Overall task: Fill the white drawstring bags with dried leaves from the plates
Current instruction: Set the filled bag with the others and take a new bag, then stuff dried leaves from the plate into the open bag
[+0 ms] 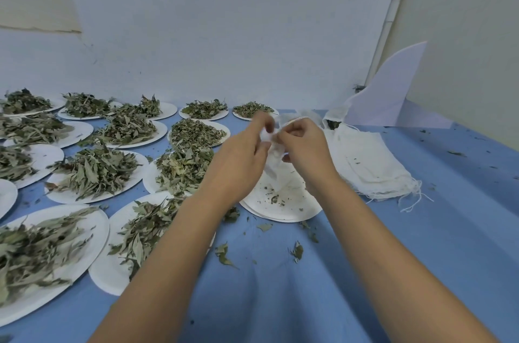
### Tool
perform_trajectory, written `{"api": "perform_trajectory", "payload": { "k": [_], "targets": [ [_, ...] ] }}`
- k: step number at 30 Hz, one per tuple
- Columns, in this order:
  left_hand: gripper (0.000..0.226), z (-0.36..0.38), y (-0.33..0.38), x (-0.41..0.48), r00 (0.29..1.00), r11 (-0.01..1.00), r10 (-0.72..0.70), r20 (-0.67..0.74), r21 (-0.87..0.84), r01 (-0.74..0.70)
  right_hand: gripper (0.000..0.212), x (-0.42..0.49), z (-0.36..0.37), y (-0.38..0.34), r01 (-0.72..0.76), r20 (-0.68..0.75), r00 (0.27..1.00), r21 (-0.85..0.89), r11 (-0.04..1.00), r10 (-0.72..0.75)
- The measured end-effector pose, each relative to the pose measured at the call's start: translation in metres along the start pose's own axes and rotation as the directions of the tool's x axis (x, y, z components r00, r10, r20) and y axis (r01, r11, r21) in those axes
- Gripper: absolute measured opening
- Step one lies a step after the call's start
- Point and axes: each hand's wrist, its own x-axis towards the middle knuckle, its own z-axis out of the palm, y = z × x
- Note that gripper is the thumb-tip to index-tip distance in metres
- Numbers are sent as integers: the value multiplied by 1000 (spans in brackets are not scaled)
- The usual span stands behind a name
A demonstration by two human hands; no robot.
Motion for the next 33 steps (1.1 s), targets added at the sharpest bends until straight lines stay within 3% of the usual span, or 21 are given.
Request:
{"api": "perform_trajectory", "payload": {
  "k": [4, 9, 13, 16, 20, 23, 25, 27, 28, 31, 33],
  "targets": [
    [21, 1, -1, -2, 996, 983, 54, 69, 173, -65, 19, 2, -6, -1, 78, 38, 997, -117, 990, -74],
    [44, 1, -3, -3, 997, 982, 11, 73, 186, -24, 44, 1, -10, -2, 116, 74, 992, -188, 975, -104],
    [38, 1, -7, -3, 999, 986, -24, -23, 164, 27, 42, -1, -8, -1, 120, 106, 989, -213, 970, -99],
    [27, 0, -12, 0, 991, 984, -103, -87, 137, 114, 32, 1, -6, 0, 99, 84, 993, -141, 985, -87],
    [18, -10, -14, 2, 987, 983, -160, -31, -92, 157, 27, -3, -4, -3, 107, 139, 984, 32, 994, -110],
    [4, -21, -16, 3, 985, 987, -150, -88, -71, 144, 24, -8, 3, -7, 86, 169, 978, 202, 976, -121],
    [6, -31, -20, 4, 968, 985, -170, -185, -58, 161, 16, -10, 7, -7, 44, 108, 991, 309, 950, -81],
    [6, -44, -24, 3, 943, 981, -191, -272, -84, 175, 5, -11, 9, -6, -6, 97, 995, 161, 987, -10],
    [4, -50, -26, 2, 929, 978, -205, -309, -103, 182, 5, -12, 10, -4, -49, 174, 984, 26, 998, 43],
    [1, -65, -32, 0, 886, 965, -256, -387, -157, 210, 7, -22, 22, 3, -155, 458, 848, -267, 951, 266],
    [2, -70, -36, -1, 860, 954, -294, -416, -189, 234, 11, -30, 32, 8, -141, 496, 806, -369, 919, 323]
  ]
}}
